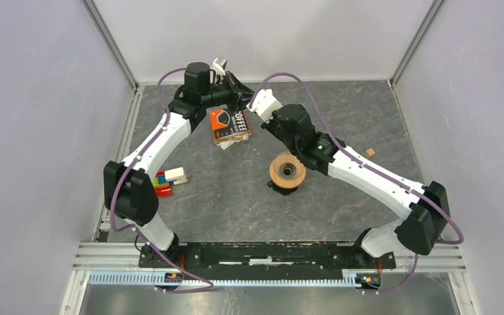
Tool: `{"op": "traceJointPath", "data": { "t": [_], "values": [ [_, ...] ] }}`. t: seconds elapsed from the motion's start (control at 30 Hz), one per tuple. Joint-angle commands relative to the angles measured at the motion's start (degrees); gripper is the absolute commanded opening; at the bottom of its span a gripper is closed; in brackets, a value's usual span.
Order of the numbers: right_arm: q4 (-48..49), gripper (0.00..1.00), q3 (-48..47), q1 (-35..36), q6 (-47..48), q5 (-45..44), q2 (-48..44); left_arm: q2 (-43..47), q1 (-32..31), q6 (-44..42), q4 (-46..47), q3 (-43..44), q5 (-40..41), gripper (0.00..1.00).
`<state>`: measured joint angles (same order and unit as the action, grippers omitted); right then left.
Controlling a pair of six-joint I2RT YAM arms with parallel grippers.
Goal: Place the coffee filter in the dripper
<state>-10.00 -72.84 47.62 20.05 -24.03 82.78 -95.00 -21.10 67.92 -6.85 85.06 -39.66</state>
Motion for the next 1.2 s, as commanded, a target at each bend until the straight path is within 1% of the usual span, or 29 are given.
{"op": "traceJointPath", "data": {
  "t": [0.0, 0.07, 0.1, 0.17, 0.2, 0.27, 0.3, 0.37, 0.47, 0.5, 0.63, 0.73, 0.77, 0.83, 0.9, 0.97, 1.07, 1.17],
  "values": [
    [2.3, 0.06, 0.0, 0.1, 0.6, 1.5, -2.1, 2.3, -0.2, 1.7, 3.7, -0.1, -1.9, 0.02],
    [2.0, 0.09, -0.1, 0.1, 0.4, 2.0, -1.9, 2.4, -0.2, 1.1, 3.8, 0.1, -2.0, 0.02],
    [1.8, 0.12, -0.2, 0.1, 0.4, 2.6, -1.8, 2.5, -0.2, 0.6, 3.8, 0.1, -2.0, 0.02],
    [1.2, 0.24, 0.0, 0.1, 0.3, 4.9, -2.1, 2.6, -0.2, -0.9, 3.7, 0.6, -2.1, 0.02],
    [1.0, 0.35, 0.3, 0.1, 0.3, 6.6, -2.6, 2.7, -0.1, -2.2, 3.2, 1.2, -2.1, 0.02],
    [0.5, 0.55, 1.1, 0.0, 0.0, 9.5, -3.9, 2.6, 0.1, -7.0, 0.0, 3.3, -1.9, 0.02],
    [-0.1, 0.61, 1.5, -0.2, 0.1, 11.0, -4.8, 2.7, 0.2, -10.7, -2.3, 4.7, -1.6, 0.02],
    [-1.7, 0.73, 1.7, -1.1, 0.7, 15.9, -6.9, 2.8, 0.4, -17.7, -7.4, 7.7, -1.0, 0.02],
    [-4.6, 0.86, 1.6, -4.6, 1.6, 25.5, -10.6, 3.1, 0.5, -27.3, -13.9, 12.0, -2.1, 0.02],
    [-5.4, 0.88, 1.5, -5.8, 2.4, 28.9, -11.7, 3.3, 0.5, -30.7, -16.4, 13.4, -3.0, 0.02],
    [-8.3, 0.91, 1.9, -11.1, 5.3, 38.1, -17.0, 2.6, 0.4, -45.8, -29.8, 20.2, -8.1, 0.02],
    [-11.8, 0.91, 0.8, -13.5, 9.2, 45.2, -19.2, 2.9, 0.3, -55.1, -36.7, 20.9, -14.3, 0.02],
    [-13.2, 0.92, 0.3, -13.6, 10.5, 46.8, -19.6, 3.0, 0.1, -59.4, -39.3, 21.6, -15.0, 0.02],
    [-15.5, 0.92, -0.9, -13.9, 12.4, 50.1, -19.7, 3.3, -0.9, -69.7, -46.7, 23.7, -13.9, 0.02],
    [-17.1, 0.92, -1.6, -14.0, 13.8, 53.1, -19.3, 4.1, -2.4, -78.1, -52.0, 24.9, -13.6, 0.02],
    [-17.9, 0.92, -1.7, -14.0, 14.3, 56.9, -18.5, 5.7, -3.6, -82.9, -54.2, 24.5, -13.4, 0.02],
    [-18.2, 0.93, -0.7, -14.1, 14.2, 63.9, -17.1, 7.5, -4.4, -85.2, -54.2, 23.1, -14.4, 0.02],
    [-17.6, 0.93, 0.2, -14.0, 14.2, 66.3, -15.4, 9.1, -5.4, -87.5, -54.3, 21.6, -16.7, 0.02]
  ]
}}
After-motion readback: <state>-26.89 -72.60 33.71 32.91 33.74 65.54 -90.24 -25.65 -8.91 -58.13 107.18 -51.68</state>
